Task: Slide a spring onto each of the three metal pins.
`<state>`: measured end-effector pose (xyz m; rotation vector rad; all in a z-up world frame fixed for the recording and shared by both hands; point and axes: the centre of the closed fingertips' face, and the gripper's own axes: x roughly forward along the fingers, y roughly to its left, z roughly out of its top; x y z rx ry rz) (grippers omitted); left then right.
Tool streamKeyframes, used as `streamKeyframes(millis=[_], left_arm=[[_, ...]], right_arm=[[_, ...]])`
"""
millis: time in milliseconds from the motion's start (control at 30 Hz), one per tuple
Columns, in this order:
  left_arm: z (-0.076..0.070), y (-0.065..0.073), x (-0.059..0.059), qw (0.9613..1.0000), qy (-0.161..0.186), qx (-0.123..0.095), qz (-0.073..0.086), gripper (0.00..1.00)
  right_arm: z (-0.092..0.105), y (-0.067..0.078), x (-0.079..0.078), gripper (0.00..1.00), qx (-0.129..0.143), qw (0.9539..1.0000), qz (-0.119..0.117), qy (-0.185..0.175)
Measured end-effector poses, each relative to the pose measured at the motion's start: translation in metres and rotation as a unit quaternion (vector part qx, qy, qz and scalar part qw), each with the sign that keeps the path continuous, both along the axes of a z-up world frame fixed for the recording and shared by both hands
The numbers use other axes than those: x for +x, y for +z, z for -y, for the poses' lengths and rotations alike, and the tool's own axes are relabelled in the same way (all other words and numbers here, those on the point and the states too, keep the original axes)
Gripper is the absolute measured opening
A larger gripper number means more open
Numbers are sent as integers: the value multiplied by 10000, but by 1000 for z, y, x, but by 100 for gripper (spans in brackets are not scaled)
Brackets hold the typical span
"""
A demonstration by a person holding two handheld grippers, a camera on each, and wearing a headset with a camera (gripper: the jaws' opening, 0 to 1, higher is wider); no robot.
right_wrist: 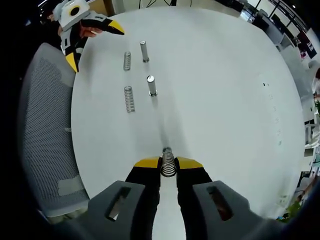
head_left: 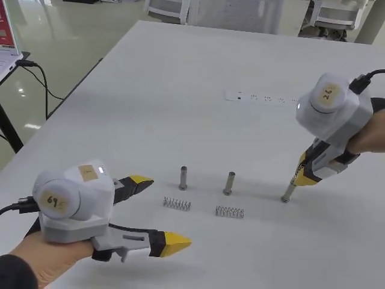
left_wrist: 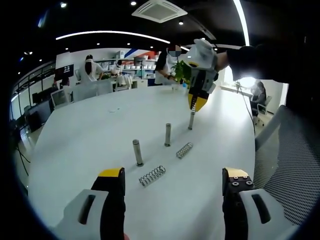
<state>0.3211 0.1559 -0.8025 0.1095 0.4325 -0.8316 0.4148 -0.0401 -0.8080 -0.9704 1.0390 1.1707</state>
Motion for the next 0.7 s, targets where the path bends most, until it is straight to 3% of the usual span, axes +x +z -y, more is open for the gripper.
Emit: streamKeyframes(millis=[700], left_arm=[[-1, 0, 2, 10000, 14, -10, -8, 78]], right_arm=[[-4, -33, -2, 13, -124, 9998, -134, -93]])
